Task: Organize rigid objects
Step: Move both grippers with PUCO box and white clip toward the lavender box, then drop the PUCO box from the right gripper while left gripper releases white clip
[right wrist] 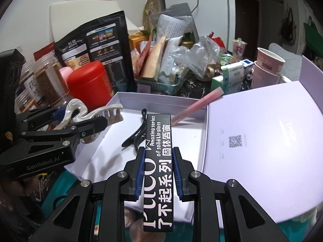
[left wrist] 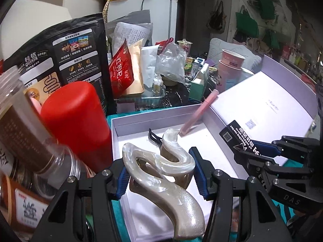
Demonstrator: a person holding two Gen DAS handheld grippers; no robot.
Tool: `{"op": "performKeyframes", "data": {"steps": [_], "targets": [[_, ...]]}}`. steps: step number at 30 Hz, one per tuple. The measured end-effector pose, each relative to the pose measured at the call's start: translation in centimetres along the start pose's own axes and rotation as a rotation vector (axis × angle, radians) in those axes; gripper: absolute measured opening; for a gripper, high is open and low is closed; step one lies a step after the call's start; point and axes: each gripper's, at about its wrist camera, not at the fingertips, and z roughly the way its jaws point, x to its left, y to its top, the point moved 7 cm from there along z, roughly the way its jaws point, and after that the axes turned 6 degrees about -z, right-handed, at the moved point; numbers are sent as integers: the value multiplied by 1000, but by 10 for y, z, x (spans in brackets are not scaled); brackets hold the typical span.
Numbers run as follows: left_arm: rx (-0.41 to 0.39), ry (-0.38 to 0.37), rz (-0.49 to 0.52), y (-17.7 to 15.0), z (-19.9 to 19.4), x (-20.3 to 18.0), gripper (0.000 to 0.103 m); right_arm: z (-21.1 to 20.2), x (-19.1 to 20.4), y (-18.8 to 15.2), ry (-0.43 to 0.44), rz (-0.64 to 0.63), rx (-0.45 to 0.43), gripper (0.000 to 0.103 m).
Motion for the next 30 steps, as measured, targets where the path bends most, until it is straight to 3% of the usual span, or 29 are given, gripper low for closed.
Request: {"op": "performKeyframes", "data": {"steps": [16,24,30], "targets": [[63,3,-25,14,50,9,54,49,-22,14,19,22,60,25],[163,-6,-61,7,84,14,54,75,-23,13,9,16,102,25],[187,-12,-51,2,98,11,54,88,-19,13,-4,-9,126,25]]}}
